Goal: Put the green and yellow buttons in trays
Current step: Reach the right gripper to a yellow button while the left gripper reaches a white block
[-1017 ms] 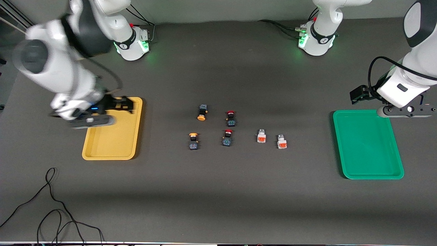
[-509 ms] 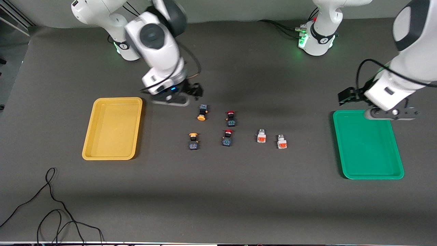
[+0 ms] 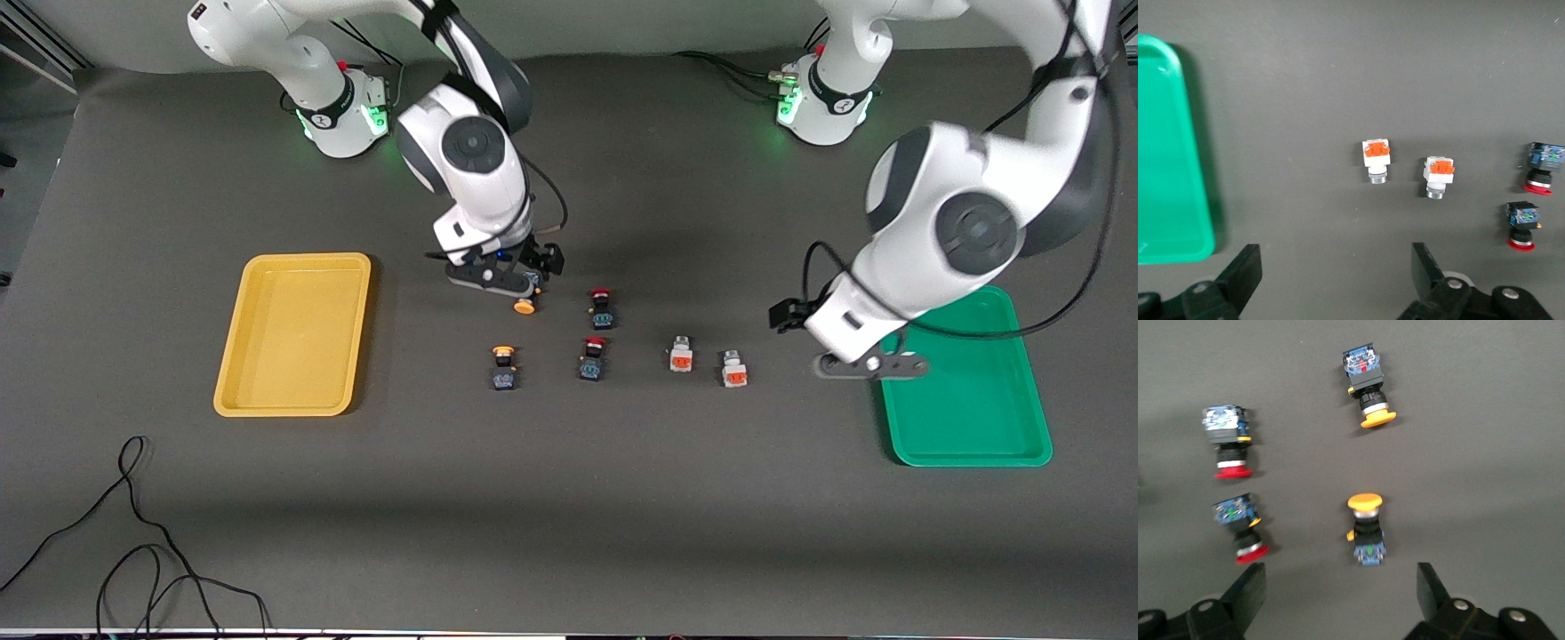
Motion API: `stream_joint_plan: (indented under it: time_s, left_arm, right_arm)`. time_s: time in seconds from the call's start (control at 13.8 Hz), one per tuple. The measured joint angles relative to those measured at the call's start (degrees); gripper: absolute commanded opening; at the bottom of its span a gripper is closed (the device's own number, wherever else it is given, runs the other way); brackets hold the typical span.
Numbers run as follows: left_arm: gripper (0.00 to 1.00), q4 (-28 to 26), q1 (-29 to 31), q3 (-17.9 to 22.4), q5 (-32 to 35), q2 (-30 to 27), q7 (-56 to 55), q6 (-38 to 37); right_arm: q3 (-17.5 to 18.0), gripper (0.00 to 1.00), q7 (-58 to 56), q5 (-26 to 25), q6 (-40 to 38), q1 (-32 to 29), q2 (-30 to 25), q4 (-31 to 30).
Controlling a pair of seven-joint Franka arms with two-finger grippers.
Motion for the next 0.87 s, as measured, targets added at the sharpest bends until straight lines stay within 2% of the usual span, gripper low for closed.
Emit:
stream_joint_plan:
  time_s: [0.22, 0.65, 0.73, 0.87]
  left_arm:
    - [0.99, 0.0, -0.4, 0.0, 0.0, 5.8, -0.3, 3.5]
    - [0.99, 0.0, -1.8, 0.0, 0.0, 16.3, -0.3, 13.9]
    - [0.99, 0.0, -2.0, 0.0, 0.0, 17.6, -0.4, 14.9]
    - [0.99, -0.1, -2.2, 0.0, 0.0, 20.1, -0.7, 17.2]
  right_arm:
    - [0.0, 1.0, 0.7, 0.0, 9.0, 0.0, 4.3, -4.2]
    - [0.0, 1.0, 1.0, 0.0, 15.6, 0.1, 11.2, -4.7]
    - [0.0, 0.92, 1.0, 0.0, 16.0, 0.1, 11.8, -4.7]
    - [0.1, 0.56, 1.1, 0.0, 16.4, 0.2, 12.2, -4.6]
